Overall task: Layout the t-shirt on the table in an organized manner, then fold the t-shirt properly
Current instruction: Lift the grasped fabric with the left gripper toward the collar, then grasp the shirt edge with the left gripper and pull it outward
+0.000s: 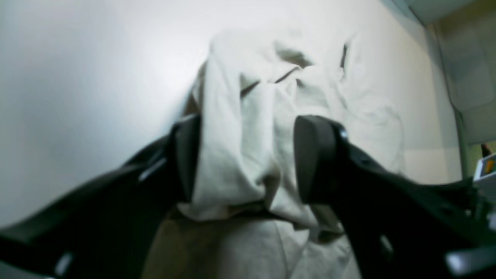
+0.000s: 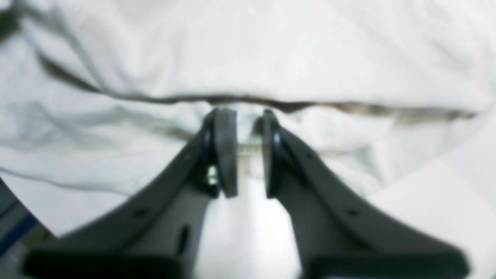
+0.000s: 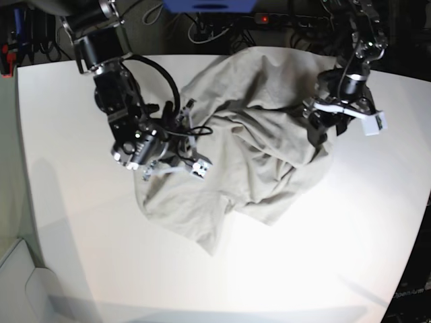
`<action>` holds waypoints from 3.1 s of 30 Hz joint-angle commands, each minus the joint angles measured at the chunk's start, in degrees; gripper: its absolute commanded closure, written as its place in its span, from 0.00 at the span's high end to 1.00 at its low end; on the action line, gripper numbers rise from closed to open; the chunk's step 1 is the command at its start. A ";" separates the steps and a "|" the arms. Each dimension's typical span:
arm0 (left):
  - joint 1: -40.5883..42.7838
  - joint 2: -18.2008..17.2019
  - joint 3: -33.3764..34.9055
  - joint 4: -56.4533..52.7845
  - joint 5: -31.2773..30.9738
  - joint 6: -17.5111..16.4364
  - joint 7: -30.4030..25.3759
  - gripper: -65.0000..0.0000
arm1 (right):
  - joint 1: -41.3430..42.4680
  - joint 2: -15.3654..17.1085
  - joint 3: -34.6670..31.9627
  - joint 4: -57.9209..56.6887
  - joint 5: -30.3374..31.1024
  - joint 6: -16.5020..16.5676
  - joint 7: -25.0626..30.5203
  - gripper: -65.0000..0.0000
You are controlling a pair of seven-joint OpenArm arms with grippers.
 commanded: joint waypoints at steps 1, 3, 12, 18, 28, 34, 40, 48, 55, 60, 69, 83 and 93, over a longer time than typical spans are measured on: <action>0.11 -0.20 -0.10 2.43 -0.76 -1.02 -1.15 0.57 | 0.88 -0.02 0.13 -1.02 0.22 0.97 1.05 0.04; 0.28 -0.20 -0.10 3.92 -0.85 -1.02 -1.15 0.57 | 0.88 0.68 0.13 -4.10 0.22 0.97 3.16 0.00; 0.37 -3.54 -10.30 4.10 -7.88 -1.02 -1.15 0.57 | 1.68 8.33 0.22 -13.85 0.22 0.97 11.60 0.00; 0.19 -7.58 -17.60 0.93 -12.54 -1.02 -1.06 0.57 | 5.89 12.55 6.99 -23.96 0.40 0.97 15.38 0.00; -2.44 -9.60 -10.74 -12.08 -12.36 -1.02 -1.06 0.58 | 12.22 13.87 26.68 -28.45 0.22 0.97 15.30 0.00; -3.59 -9.25 -3.79 -12.52 -12.36 -1.02 -1.15 0.58 | 10.73 12.55 31.78 -16.23 0.57 0.97 10.37 0.00; -8.60 -8.90 2.54 -12.78 -12.54 -0.67 -1.50 0.58 | 8.00 9.65 31.52 0.48 0.40 0.97 3.08 0.00; -20.99 -6.97 7.63 -21.75 -12.27 -0.41 -1.15 0.57 | 5.28 7.27 31.43 2.67 0.40 0.97 1.58 0.00; -29.87 -6.53 11.94 -36.43 -12.27 -0.41 -1.59 0.57 | 3.43 7.63 31.43 2.94 0.40 0.97 1.76 0.00; -35.85 -6.53 12.21 -45.40 -12.27 -0.41 -1.59 0.57 | 3.17 7.71 31.43 3.03 0.40 0.97 1.41 0.00; -41.57 -3.45 12.29 -56.47 -3.48 -0.32 -1.59 0.54 | 2.55 7.80 31.43 3.11 0.31 0.97 1.32 0.00; -35.15 -5.30 10.36 -38.72 1.00 0.47 5.71 0.01 | 2.55 7.80 31.43 2.94 0.31 0.97 1.58 0.00; -24.42 -9.08 5.79 -1.09 1.79 25.88 7.47 0.01 | 2.73 7.36 31.43 2.67 0.40 0.97 1.93 0.00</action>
